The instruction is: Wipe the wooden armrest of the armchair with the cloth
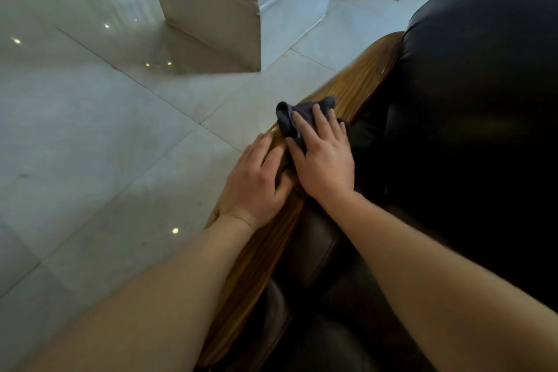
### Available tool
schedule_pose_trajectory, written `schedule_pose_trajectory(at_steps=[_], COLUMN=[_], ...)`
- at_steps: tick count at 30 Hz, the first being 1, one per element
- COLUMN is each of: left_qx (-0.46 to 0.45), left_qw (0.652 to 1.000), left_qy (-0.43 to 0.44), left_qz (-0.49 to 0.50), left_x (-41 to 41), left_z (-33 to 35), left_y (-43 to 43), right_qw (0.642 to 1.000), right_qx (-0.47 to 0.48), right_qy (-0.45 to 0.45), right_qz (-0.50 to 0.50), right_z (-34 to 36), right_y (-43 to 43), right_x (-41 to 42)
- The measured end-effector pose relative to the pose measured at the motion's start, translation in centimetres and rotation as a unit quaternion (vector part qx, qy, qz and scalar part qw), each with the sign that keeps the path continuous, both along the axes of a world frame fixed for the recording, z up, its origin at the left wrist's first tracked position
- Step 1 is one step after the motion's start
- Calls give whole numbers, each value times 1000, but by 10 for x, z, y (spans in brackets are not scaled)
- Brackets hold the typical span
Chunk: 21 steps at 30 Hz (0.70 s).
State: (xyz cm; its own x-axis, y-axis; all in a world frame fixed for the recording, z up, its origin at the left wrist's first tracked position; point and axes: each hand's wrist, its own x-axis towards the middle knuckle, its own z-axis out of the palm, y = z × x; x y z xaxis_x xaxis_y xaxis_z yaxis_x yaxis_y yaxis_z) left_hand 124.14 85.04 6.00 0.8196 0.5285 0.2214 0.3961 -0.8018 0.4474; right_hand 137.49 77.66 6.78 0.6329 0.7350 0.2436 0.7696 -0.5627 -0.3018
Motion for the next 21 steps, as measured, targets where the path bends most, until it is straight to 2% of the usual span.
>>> schedule_pose_trajectory(at_steps=[3, 6, 11, 13, 16, 18, 19, 21], left_qx=[-30, -4, -2, -15, 7, 12, 6, 4], left_qw=[1000, 999, 998, 997, 998, 998, 999, 999], left_qy=[2, 31, 70, 71, 50, 40, 38, 37], left_qz=[7, -27, -5, 28, 39, 36, 33, 32], left_x=[-8, -33, -63, -68, -71, -71, -72, -72], left_z=[-2, -12, -29, -35, -39, -39, -39, -39], left_y=[-1, -8, -16, -20, -24, -22, -21, -21], right_qw=[998, 993, 998, 999, 988, 970, 966, 978], right_qx=[-11, -49, -48, -37, -32, -43, -43, -23], right_qy=[-20, -31, 32, 15, -68, -85, -82, -60], right_qz=[50, 103, -6, -14, 134, 226, 241, 198], right_z=[-7, -3, 9, 8, 1, 1, 3, 3], right_y=[-17, -20, 13, 14, -4, -18, -22, -26], right_x=[-23, 1, 17, -5, -36, -28, -17, -2])
